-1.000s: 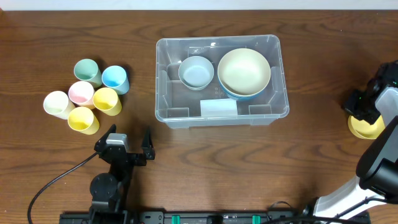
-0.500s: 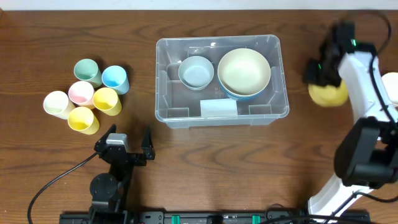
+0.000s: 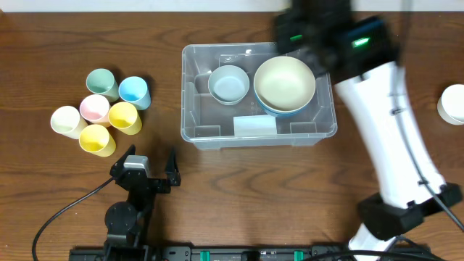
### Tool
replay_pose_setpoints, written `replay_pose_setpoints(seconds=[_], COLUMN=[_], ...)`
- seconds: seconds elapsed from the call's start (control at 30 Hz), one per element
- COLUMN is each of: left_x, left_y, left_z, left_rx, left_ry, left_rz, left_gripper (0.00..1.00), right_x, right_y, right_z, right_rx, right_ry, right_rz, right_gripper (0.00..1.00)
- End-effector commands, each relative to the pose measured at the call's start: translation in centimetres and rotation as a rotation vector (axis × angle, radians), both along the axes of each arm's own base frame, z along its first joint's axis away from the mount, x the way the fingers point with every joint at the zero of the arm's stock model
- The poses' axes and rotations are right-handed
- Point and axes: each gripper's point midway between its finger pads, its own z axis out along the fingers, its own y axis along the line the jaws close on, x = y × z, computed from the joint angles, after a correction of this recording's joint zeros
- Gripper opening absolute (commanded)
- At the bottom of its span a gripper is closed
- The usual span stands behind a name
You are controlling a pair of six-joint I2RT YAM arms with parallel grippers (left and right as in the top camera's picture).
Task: Pack container
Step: 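Carry the yellow cup into the bin and drop it into the bowl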
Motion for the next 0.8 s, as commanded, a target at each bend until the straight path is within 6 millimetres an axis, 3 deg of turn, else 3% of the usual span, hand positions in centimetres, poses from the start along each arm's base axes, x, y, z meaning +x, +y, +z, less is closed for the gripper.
replay_pose_setpoints(seconds=[0.0, 0.17, 0.3, 0.4, 0.5, 0.77], left_x=[-0.1, -0.1, -0.1, -0.1, -0.1, -0.1], left_y=[-0.2, -0.2, -0.2, -0.2, -0.2, -0.2], left_z=[-1.6, -1.6, -1.6, -1.6, -1.6, -1.6], left_rx=[0.009, 0.009, 0.009, 0.009, 0.009, 0.009], left_ry=[0.049, 0.049, 0.049, 0.049, 0.049, 0.049], left_rz=[-0.013, -0.013, -0.013, -0.013, -0.013, -0.013], left_gripper=[0.98, 0.98, 0.98, 0.98, 0.98, 0.98], right_x=[-1.2, -1.9, -1.7, -1.4, -1.3, -0.9], right_y=[5.4, 11.2, 13.2, 13.7, 13.6, 13.2], right_z=[-2.2, -6.8, -12.0, -15.7, -18.2, -21.3], right_rx=[-0.090, -0.170, -0.226, -0.258, -0.275, -0.316], right_ry=[-0.023, -0.006, 0.070, 0.135, 0.185, 0.239], right_rz=[0.114, 0.179, 0.204, 0.190, 0.171, 0.161], right_gripper=[0.01, 0.01, 0.01, 0.01, 0.01, 0.01])
